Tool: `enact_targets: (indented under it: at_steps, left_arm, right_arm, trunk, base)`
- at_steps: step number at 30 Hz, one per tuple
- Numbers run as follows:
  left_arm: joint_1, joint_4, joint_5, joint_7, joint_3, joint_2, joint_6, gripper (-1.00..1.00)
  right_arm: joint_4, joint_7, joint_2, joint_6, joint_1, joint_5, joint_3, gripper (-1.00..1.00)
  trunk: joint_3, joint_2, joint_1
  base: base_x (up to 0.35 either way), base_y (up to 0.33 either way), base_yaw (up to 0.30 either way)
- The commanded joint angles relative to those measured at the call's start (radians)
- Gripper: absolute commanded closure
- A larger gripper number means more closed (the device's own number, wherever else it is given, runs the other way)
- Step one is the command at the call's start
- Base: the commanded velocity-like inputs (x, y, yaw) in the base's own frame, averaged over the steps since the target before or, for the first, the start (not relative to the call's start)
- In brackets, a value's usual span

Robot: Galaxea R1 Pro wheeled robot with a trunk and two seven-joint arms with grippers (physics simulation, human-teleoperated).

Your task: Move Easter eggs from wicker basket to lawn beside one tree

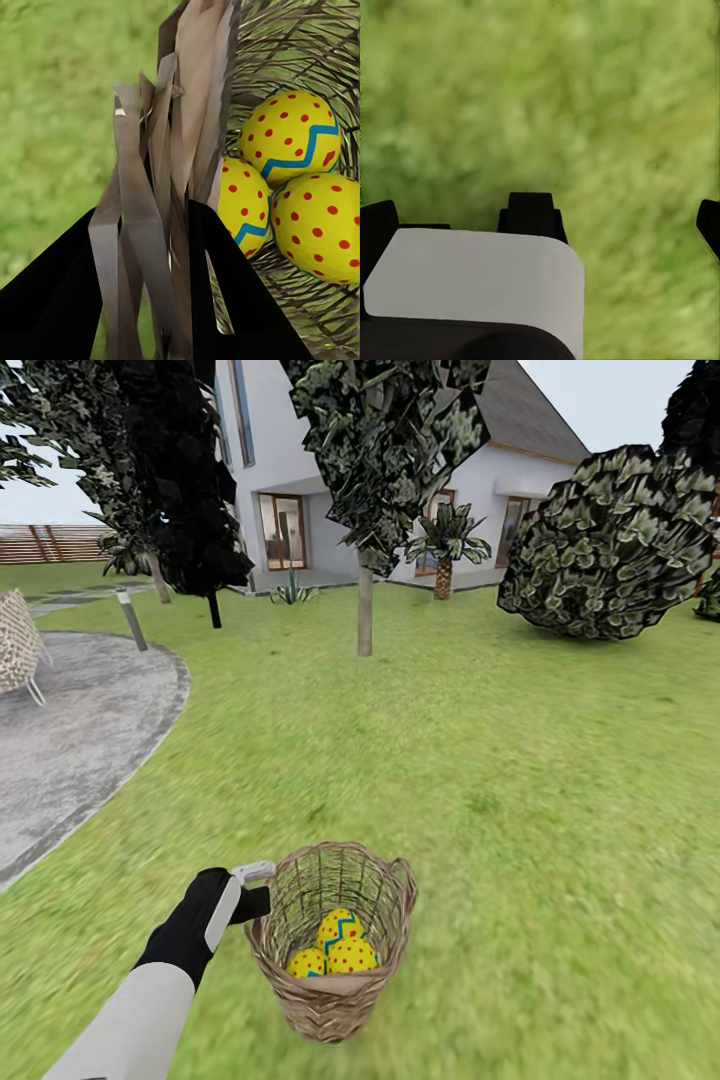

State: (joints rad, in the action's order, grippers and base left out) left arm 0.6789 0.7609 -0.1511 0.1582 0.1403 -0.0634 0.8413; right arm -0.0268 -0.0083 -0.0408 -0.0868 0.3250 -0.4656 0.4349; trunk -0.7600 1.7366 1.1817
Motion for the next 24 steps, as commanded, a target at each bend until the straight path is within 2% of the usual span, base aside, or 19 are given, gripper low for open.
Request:
enact_targets:
  at_steps: [1, 24]
  left_arm:
    - [0.001, 0.001, -0.020, 0.009, 0.003, -0.001, 0.002, 1.00]
    - [0.001, 0.000, -0.020, 0.009, 0.002, -0.001, 0.002, 1.00]
  right_arm:
    - [-0.003, -0.001, -0.001, -0.005, 0.001, -0.008, 0.009, -1.00]
    - [-0.004, -0.001, -0.001, -0.005, 0.001, -0.008, 0.008, -1.00]
  trunk:
    - [-0.001, 0.000, 0.000]
    - [-0.001, 0.000, 0.000]
  base:
    - [0.318, 0.000, 0.000]
    - [0.318, 0.000, 0.000]
